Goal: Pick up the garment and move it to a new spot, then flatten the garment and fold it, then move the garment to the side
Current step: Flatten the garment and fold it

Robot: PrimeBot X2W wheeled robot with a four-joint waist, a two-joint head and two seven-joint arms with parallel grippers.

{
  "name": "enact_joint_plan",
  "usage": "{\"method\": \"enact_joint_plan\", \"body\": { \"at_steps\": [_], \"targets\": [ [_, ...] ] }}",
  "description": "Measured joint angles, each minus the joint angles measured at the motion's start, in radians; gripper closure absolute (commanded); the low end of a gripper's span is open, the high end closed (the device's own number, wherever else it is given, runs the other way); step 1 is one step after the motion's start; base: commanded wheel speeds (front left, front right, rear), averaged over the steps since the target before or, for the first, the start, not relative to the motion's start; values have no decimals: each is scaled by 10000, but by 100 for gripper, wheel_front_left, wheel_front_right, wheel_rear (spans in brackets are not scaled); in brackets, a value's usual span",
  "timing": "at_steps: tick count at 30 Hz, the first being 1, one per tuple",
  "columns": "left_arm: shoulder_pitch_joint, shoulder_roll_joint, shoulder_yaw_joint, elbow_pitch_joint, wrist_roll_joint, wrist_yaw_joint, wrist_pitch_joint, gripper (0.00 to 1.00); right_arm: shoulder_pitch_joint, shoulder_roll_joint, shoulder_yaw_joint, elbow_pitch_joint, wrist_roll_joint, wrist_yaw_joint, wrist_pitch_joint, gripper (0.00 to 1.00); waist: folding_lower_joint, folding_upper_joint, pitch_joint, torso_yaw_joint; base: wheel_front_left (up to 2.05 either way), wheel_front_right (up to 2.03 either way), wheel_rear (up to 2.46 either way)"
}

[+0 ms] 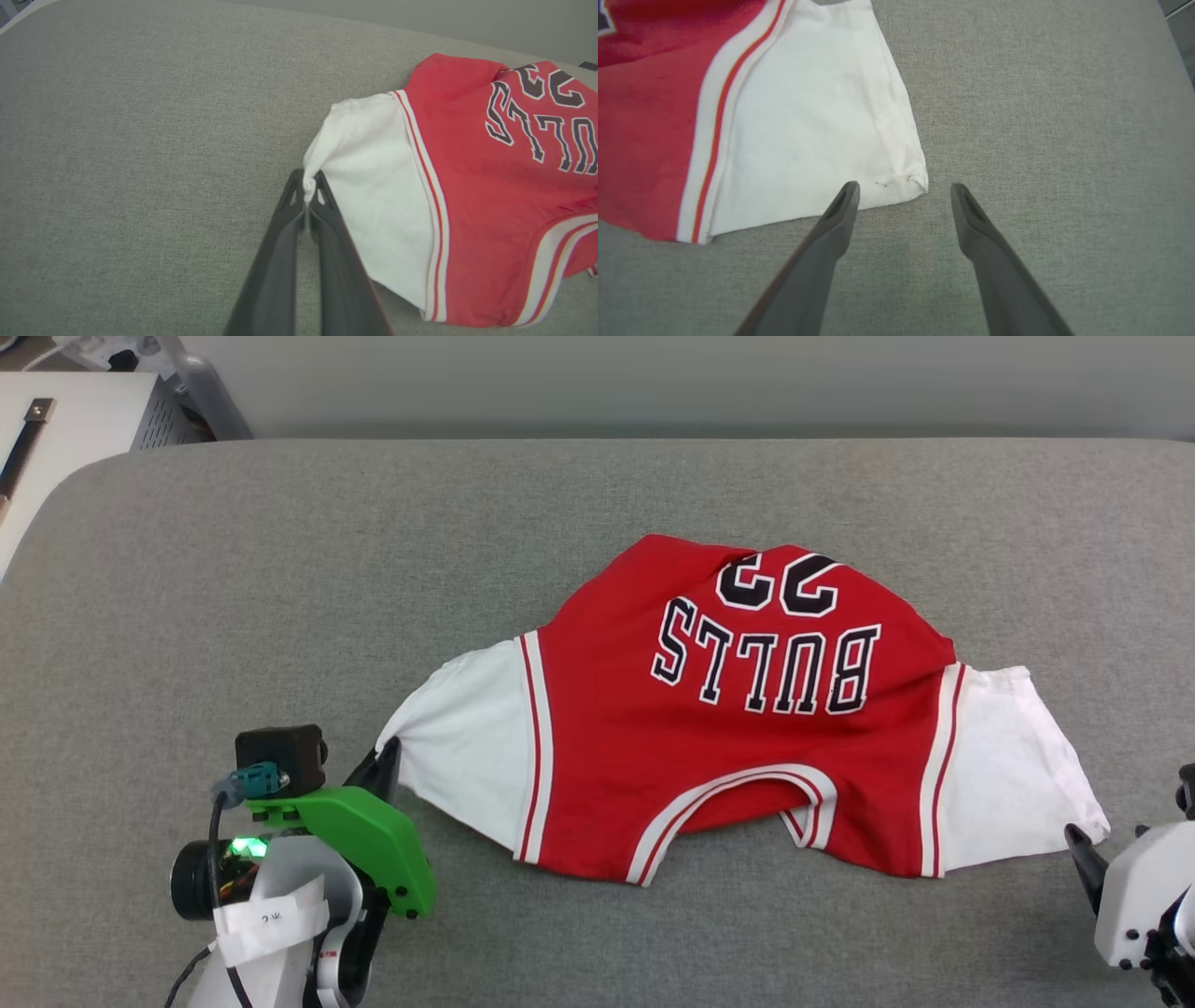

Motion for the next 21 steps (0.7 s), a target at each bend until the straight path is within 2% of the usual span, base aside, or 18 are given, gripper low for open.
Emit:
{"method": "enact_joint_plan", "body": {
  "at_steps": [3, 7, 19, 20, 21],
  "targets": [
    [-3, 58, -186, -176, 0, -59, 244, 100, -317, -42, 58, 8, 420, -2, 1210, 0, 0, 0, 170, 80, 0, 0, 0],
    [-7, 75, -368, -520, -92, -176, 663, 100, -614, -330, 27, 44, 564, -2, 1908, 0, 0, 0, 402, 214, 0, 0, 0],
    [-28, 157, -556, -1037, -84, -165, 876, 100, -918, -408, -132, 506, 148, -2, 2502, 0, 0, -1, 1044, 601, 0, 0, 0],
    [-29, 165, -566, -1034, -84, -165, 930, 100, -918, -410, -119, 537, 157, -4, 2535, 38, 0, -1, 1073, 620, 0, 0, 0],
    [-30, 173, -579, -1022, -84, -165, 970, 100, -920, -420, -113, 548, 199, -4, 2550, 58, 0, -1, 1102, 643, 0, 0, 0]
  ]
}}
